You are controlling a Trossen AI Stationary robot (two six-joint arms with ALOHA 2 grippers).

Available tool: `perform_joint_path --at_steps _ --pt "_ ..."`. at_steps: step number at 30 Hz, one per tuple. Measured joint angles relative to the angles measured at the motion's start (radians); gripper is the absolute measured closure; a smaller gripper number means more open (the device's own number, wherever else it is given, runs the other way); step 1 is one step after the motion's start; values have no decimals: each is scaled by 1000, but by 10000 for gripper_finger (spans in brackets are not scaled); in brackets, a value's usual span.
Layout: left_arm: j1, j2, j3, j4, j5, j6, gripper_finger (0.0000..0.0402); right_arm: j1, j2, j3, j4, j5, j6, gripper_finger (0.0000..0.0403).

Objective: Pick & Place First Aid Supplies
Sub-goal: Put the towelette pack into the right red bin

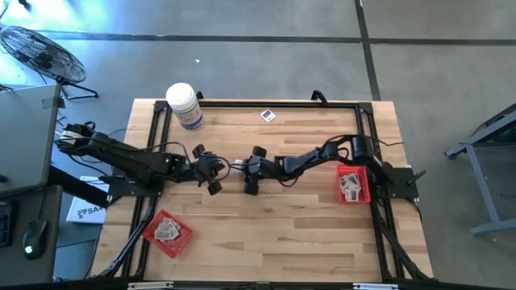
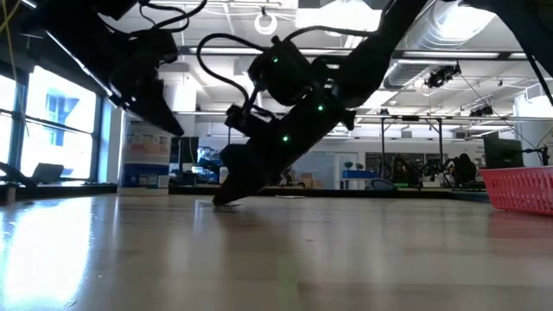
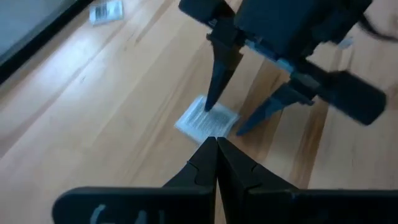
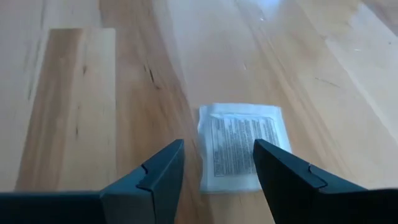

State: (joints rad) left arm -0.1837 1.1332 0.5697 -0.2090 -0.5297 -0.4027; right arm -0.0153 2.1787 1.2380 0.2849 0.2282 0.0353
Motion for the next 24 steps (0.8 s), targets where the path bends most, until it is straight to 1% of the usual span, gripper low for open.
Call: perform_joint_path --at_steps 3,6,9,19,24 --pt "0 -5 -1 -55 -2 -22 401 -5 23 13 4 -37 0 214" --pt "0 -5 -1 -66 -9 -25 401 -5 40 14 14 -21 2 216" --pt "0 -5 -1 -64 -11 -25 401 -7 42 14 -1 -6 3 226" --pt "0 -5 -1 -54 -8 -26 401 -12 45 14 -27 15 12 309" --pt "0 -5 -1 -53 -8 -26 401 -12 45 13 -24 18 32 336"
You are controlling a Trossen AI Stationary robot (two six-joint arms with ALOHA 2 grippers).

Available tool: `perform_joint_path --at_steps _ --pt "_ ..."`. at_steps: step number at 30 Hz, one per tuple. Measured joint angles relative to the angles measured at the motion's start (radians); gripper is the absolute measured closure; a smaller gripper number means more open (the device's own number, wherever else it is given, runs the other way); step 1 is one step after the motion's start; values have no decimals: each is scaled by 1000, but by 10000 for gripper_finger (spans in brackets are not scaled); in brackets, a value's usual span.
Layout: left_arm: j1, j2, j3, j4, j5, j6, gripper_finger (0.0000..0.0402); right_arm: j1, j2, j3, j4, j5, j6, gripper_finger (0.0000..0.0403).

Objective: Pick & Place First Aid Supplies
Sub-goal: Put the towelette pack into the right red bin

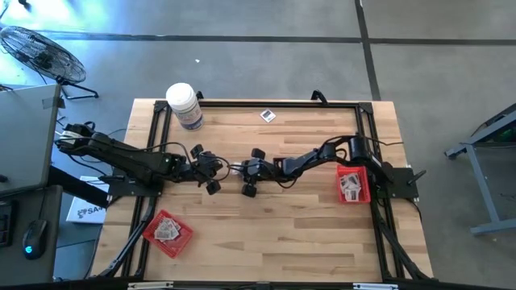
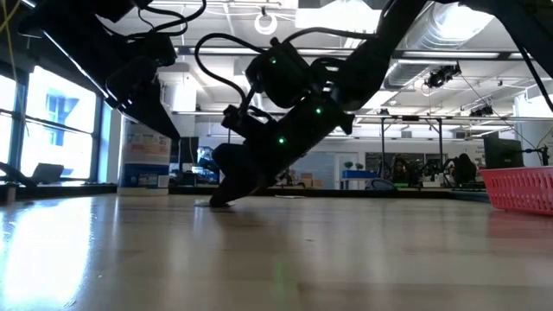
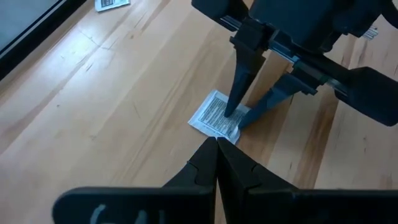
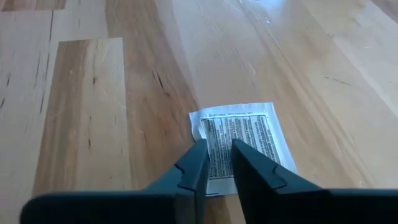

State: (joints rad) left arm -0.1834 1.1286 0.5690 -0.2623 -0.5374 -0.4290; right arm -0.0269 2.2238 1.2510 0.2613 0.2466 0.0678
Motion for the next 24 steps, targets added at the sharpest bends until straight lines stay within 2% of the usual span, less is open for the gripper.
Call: perform_joint_path --at_steps 6,11,15,20,24 --pt "0 0 0 -2 1 -2 401 2 0 -2 13 4 3 358" --pt "0 0 0 -1 5 -2 401 1 -4 -2 7 -3 11 395" --pt "0 0 0 -3 7 -3 401 3 -30 -5 -29 -7 22 394" --pt "0 0 0 -12 7 -7 401 27 -127 -10 -194 -9 25 401" --pt "0 1 0 -21 7 -21 401 75 -263 -5 -419 -4 70 400"
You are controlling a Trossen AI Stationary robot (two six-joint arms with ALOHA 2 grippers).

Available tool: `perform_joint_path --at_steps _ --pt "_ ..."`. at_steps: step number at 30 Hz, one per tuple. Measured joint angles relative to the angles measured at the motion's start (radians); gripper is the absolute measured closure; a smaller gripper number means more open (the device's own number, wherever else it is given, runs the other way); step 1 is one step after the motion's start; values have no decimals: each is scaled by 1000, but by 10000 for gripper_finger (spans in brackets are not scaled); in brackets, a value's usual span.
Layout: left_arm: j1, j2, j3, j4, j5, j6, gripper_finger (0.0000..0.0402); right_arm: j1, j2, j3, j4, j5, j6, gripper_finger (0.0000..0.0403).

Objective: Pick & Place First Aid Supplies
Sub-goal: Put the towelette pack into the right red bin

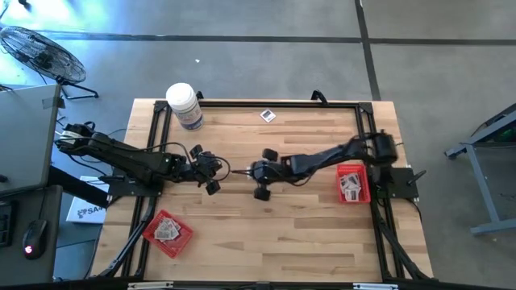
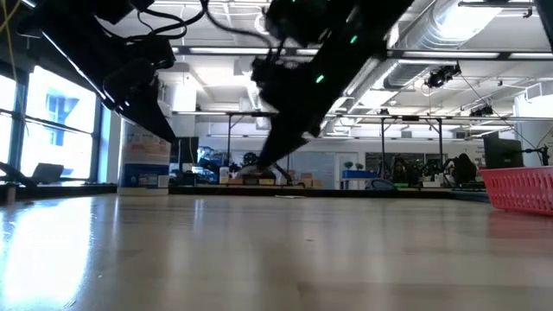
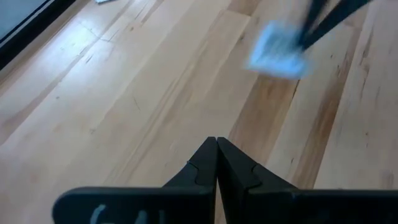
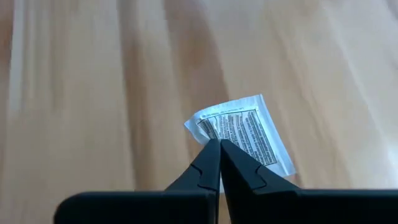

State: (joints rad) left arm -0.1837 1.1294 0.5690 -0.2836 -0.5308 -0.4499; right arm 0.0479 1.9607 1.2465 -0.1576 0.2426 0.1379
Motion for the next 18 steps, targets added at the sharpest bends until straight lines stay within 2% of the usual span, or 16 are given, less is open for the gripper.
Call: perform_joint_path --at_steps 8,13,18 --pt "0 0 0 -1 0 0 401 142 -276 0 -600 36 257 401" --pt "0 0 0 19 -3 2 401 220 -421 0 -903 33 461 402" --pt "0 0 0 29 -2 12 401 263 -480 0 -1268 -60 646 401"
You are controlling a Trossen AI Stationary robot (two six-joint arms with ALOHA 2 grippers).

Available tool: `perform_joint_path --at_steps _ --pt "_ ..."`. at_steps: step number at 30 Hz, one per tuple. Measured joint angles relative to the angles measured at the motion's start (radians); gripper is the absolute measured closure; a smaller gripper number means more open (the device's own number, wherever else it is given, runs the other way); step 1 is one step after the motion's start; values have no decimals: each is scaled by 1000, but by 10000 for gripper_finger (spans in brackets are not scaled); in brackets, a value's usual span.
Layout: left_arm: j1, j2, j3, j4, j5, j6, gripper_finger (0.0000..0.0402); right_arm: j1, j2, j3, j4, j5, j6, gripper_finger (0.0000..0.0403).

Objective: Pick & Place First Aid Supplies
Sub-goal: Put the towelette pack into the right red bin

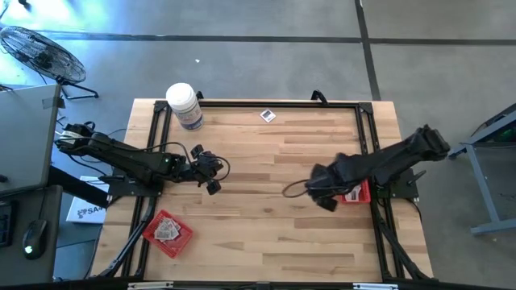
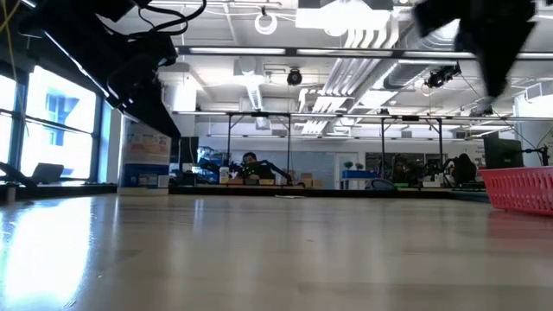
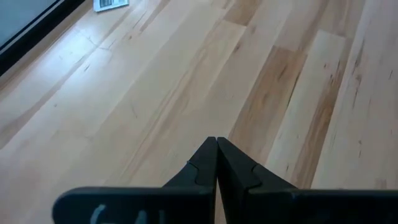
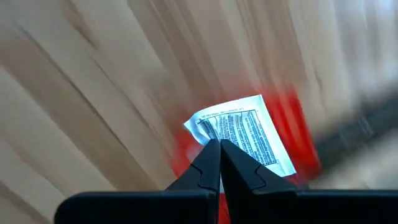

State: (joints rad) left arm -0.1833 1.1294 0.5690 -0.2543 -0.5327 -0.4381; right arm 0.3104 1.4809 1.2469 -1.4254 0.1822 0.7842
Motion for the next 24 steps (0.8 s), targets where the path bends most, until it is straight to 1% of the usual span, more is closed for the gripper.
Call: perform_joint_path --at_steps 2,3,7,9,13,17,20,24 --pt "0 0 0 4 0 0 401 8 -1 -3 -136 -49 35 402" --pt "0 0 0 4 0 0 401 8 -2 -17 -155 -81 39 402" --pt "0 0 0 13 1 3 401 -23 -11 -126 -82 -209 -29 402" --pt "0 0 0 14 1 3 401 -49 3 -196 -102 -255 -56 402" --pt "0 0 0 13 2 3 401 -85 14 -318 -149 -271 -94 402" --pt "0 0 0 17 0 3 401 -119 11 -407 -74 -329 -152 401" --pt "0 0 0 18 0 3 401 -141 11 -449 -20 -347 -185 402" --pt "0 0 0 18 0 3 401 -160 10 -465 9 -343 -191 400"
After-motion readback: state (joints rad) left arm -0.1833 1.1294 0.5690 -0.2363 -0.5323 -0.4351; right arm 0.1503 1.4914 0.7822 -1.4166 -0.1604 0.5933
